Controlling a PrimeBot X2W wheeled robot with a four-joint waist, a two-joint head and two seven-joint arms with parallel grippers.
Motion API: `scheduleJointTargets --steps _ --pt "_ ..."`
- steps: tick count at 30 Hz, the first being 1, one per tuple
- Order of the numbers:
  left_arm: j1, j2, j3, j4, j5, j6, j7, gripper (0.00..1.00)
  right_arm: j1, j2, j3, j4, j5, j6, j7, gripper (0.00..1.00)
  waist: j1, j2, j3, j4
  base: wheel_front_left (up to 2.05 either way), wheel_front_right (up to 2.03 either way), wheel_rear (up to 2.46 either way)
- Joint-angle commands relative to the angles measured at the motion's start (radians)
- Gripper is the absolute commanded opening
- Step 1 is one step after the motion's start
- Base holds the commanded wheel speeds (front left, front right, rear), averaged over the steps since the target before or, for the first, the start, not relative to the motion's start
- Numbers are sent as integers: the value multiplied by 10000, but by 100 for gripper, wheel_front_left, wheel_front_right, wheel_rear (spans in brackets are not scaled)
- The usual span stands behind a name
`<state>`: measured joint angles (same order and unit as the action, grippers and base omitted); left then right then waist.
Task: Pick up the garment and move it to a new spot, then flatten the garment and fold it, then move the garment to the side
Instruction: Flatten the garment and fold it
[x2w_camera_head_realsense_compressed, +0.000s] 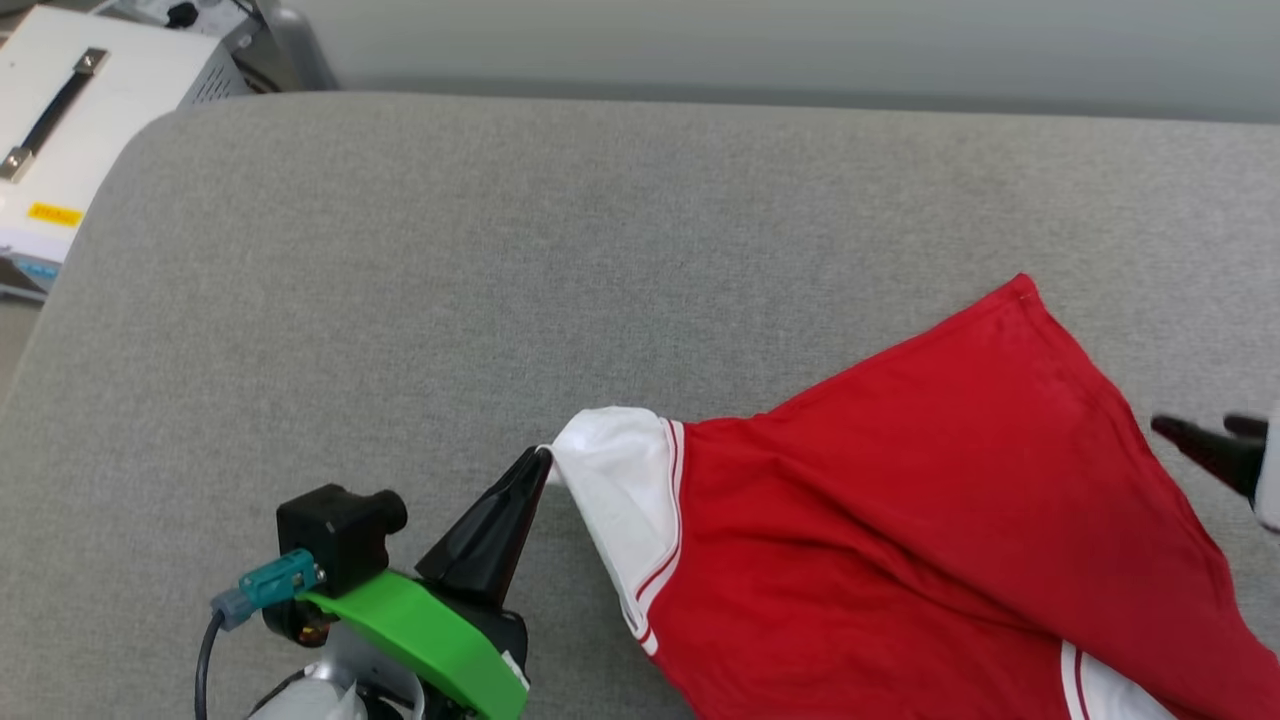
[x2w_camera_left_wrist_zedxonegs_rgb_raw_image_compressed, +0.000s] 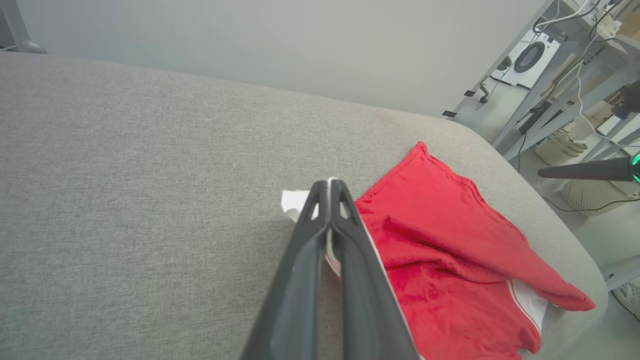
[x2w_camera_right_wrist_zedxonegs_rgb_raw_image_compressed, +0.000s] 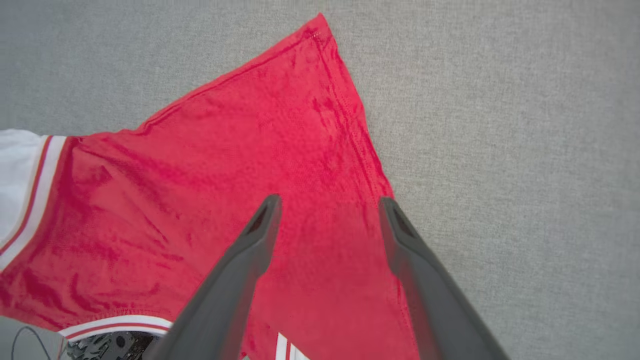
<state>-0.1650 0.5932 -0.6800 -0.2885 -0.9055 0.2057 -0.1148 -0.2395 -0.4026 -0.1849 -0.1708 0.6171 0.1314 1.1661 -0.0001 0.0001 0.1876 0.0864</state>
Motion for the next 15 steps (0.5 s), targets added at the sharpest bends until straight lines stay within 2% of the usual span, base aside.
scheduleJointTargets --steps 1,9,10,15 --pt "-216 7 -9 -75 134 -80 -41 0 -471 -24 186 113 -172 -7 46 100 1 -1 543 326 0 0 0" --pt "-751 -112 -56 -243 337 -240 -22 0 -2634 -290 946 1667 -944 -7 112 100 1 -1 1789 1165 0 0 0" --pt "-949 -262 -84 -162 381 -357 -130 0 -3432 -578 1198 2682 -1424 -7 67 100 1 -1 2307 1647 0 0 0" --pt "-1068 -434 -164 9 393 -489 -235 0 -3766 -748 1327 3459 -1651 -7 -92 100 1 -1 2540 1984 0 0 0"
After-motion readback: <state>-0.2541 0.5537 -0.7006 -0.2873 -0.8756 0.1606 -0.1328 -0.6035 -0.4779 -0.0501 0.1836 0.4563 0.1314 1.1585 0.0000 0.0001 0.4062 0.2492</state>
